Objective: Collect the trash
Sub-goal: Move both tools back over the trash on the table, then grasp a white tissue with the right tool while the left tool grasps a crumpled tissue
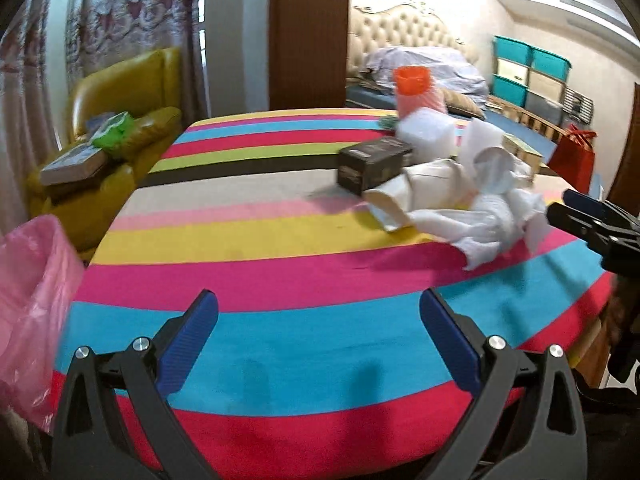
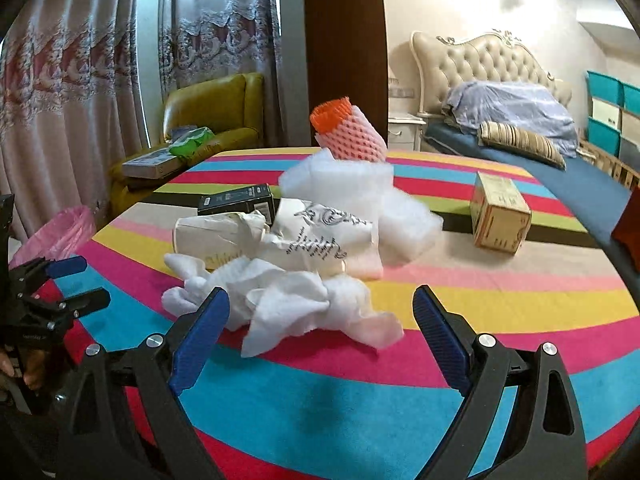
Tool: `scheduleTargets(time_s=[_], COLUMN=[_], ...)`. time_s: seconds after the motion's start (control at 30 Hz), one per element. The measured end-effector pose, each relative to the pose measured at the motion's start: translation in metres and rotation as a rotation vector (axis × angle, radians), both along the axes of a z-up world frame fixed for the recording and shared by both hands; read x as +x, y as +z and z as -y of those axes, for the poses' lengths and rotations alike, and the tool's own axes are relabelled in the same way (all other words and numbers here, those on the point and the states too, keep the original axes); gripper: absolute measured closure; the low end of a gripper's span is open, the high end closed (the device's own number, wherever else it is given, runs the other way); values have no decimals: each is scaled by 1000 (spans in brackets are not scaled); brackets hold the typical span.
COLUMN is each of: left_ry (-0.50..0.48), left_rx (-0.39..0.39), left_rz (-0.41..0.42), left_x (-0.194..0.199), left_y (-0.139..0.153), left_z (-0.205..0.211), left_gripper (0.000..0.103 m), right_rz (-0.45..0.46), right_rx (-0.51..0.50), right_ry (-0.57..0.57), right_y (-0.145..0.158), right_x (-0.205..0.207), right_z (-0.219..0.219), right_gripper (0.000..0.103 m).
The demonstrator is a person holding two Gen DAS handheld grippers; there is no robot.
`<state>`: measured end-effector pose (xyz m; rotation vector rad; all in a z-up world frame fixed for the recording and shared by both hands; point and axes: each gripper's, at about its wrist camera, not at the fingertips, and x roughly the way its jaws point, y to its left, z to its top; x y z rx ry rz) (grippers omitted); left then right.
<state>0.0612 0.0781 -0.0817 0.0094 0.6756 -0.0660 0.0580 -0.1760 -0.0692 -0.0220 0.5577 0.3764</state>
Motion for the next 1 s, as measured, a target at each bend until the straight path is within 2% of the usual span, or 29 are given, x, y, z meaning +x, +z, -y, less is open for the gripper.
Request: scheduleTargets(time_s=[0.17,0.27,0.37,0.5,0.6,0.7,0.8,0.83,0.87,0.93,1.0], left_ry=[-35,-35,-28,-51,-90,-134,-170,-181,-189,-196,-206], left_rx=[30,21,14,-2,24,62,99,106,111,115,114], left_rz=[12,5,5,11,20,26,31,30,28,28,30], left_x=[-5,-7,-9,-6,-5,-6,-9,-9,-9,-8,-6], left_y=[-6,-8,-8,-4,-4,-6,-7,-7,-8,-8,-6], left_z=[14,13,9,13,27,42,52,55,56,59,62], left_gripper=[5,5,5,6,6,6,7,10,10,10,12], right_rz=[-8,-5,-21,-50,-67,-78,-96,-93,-88,-85,-81], right_rx=[6,-6,35,15,25,-18,-28,-30,-32,-24,-11], right_ry=[20,6,-13,-53,-30,-14,-15,-19,-26,-36,-42], right_y=[-2,1,1,-4,-7,-14,-16,-16,-15,-14,-16], right_x=[-1,1,6,11,15,20,30,32,32,32,30], right_z=[0,-1,13,25,20,7,-1,-2,-3,-1,3], right_gripper=[16,16,18,21,22,26,34,41,55,69,73])
